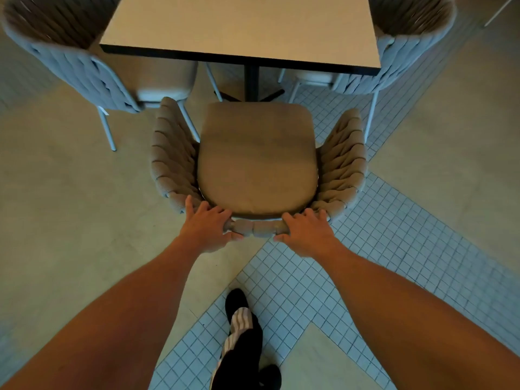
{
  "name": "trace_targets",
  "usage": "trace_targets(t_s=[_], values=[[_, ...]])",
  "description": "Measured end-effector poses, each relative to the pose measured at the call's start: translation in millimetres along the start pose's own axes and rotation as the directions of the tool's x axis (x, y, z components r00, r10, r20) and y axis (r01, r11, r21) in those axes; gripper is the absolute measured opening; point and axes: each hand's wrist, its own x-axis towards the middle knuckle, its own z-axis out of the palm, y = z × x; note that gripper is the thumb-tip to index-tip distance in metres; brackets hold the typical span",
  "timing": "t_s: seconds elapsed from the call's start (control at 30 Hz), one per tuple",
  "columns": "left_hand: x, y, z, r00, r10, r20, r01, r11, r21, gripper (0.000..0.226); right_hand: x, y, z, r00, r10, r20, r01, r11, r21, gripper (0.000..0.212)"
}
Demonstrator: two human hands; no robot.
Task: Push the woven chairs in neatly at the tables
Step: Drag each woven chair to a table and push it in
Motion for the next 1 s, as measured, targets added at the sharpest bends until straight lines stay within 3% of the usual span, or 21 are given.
trace_targets(t_s=[0.33,0.5,0.8,1.0], values=[[28,5,0,0.992,0.062,-0.107,-0.065,0.998,-0.026,0.088,15,30,-7,1.0,-0.001,-0.008,0.001,1.0,-0.005,0.064],[40,11,-8,0.995,0.065,-0.076,-0.066,0.998,-0.01,0.074,22,40,-12,1.0,0.0,-0.012,0.0,1.0,-0.005,0.064],[55,15,-18,0.995,0.067,-0.069,-0.067,0.998,0.0,0.082,33,56,-19,1.0,-0.027,0.006,0.027,0.999,0.044,0.062],[56,15,-19,0.996,0.063,-0.057,-0.064,0.998,-0.022,0.069,36,58,-18,0.999,-0.037,0.003,0.037,0.997,0.061,0.065]])
